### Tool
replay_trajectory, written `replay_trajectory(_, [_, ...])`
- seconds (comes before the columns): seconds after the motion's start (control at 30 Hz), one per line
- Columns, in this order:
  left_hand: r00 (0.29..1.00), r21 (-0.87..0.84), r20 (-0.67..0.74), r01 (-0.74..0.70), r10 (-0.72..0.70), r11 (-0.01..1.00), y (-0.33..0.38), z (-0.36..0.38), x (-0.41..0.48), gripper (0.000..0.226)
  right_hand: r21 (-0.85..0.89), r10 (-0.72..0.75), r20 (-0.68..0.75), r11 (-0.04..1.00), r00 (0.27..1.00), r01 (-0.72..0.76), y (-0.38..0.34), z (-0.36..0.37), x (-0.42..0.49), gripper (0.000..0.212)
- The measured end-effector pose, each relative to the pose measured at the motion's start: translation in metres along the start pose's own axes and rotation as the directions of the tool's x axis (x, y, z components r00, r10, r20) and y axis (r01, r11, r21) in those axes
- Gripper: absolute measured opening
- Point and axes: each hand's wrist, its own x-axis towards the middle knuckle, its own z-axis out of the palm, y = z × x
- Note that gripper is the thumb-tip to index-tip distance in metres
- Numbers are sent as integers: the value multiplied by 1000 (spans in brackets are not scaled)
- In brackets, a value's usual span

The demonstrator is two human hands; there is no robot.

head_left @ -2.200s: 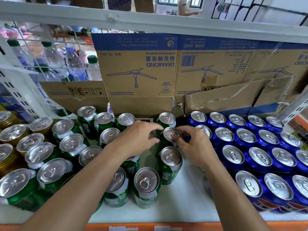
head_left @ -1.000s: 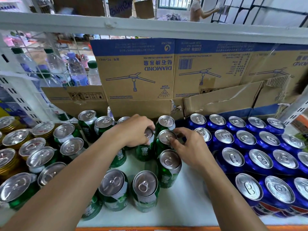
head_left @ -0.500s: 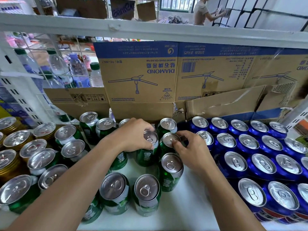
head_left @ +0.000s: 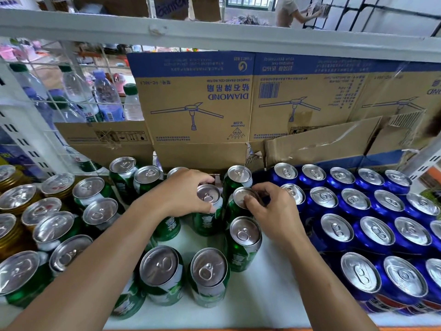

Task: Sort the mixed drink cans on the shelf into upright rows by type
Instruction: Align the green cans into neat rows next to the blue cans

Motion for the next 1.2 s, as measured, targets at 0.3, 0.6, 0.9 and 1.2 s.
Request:
replay_trajectory(0.3, [999,36,33,-9,8,999,1,7,-2,80,36,24,41,999,999,-25,-1,-8,-4,34])
replay_trajectory(0.6, [999,73,-2,39,-39,997,8,3,-5,62,-93,73,165,994,984,-58,-6,-5,5,42])
replay_trajectory(0.9, [947,-98,-312,52,-80,994,16,-59,-31,65,-175,-80,196,978,977,116,-28,4,16,34])
replay_trajectory(1.2, [822,-283,-544,6,-166,959,9,-62,-32,54,-184,-121,337,964,934,192,-47,33,24,51])
